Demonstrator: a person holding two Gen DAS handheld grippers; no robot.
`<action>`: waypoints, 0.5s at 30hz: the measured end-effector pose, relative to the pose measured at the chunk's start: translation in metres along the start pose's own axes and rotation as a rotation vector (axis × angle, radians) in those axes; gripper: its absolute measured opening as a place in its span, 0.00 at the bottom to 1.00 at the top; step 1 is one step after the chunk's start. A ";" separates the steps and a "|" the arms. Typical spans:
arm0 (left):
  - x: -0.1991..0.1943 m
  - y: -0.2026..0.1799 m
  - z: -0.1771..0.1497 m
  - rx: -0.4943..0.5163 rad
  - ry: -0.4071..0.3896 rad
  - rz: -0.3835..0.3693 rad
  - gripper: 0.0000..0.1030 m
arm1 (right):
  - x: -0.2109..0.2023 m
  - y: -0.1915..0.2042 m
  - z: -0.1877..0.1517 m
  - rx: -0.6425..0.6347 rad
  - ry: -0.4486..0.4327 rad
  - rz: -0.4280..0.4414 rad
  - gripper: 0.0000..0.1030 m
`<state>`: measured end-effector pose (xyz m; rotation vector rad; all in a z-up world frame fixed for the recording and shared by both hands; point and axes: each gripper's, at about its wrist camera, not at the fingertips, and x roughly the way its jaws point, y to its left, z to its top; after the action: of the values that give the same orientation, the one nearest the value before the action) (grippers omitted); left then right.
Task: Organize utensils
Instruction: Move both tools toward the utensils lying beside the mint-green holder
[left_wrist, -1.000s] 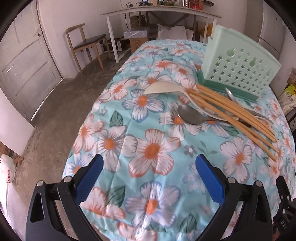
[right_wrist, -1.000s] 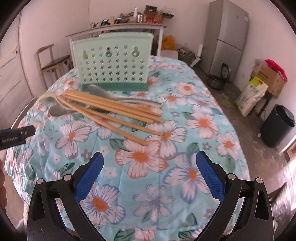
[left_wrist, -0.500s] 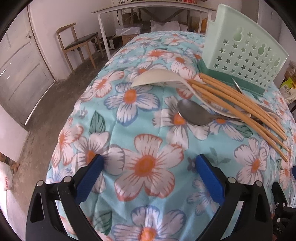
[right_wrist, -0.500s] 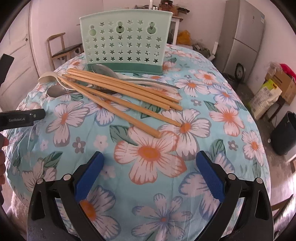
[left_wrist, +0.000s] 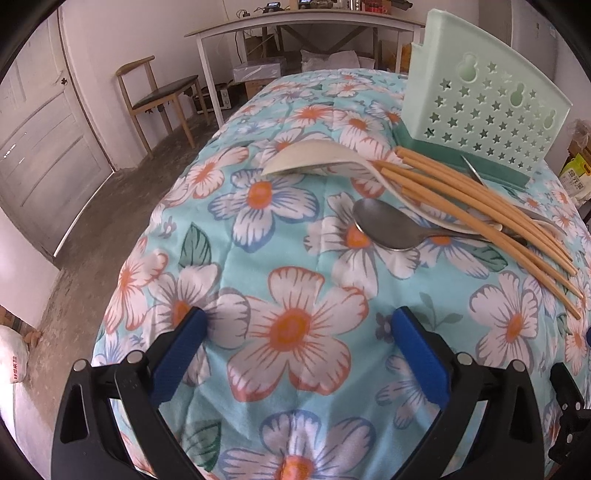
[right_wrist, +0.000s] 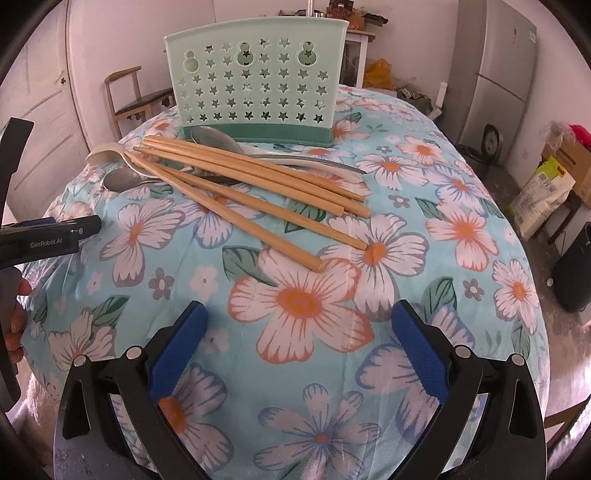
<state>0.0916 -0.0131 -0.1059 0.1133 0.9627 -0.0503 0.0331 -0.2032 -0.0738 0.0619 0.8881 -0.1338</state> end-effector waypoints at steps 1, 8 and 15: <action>0.000 -0.001 0.000 0.001 -0.001 0.005 0.96 | 0.000 0.000 0.000 0.000 0.002 -0.001 0.93; -0.001 -0.003 -0.002 -0.004 -0.009 0.010 0.96 | 0.003 -0.001 0.003 0.001 0.022 0.012 0.93; -0.001 0.002 -0.003 -0.009 -0.009 -0.017 0.96 | 0.002 -0.003 0.000 0.003 0.008 0.026 0.93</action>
<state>0.0887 -0.0104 -0.1065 0.0968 0.9552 -0.0619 0.0341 -0.2064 -0.0753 0.0766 0.8952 -0.1106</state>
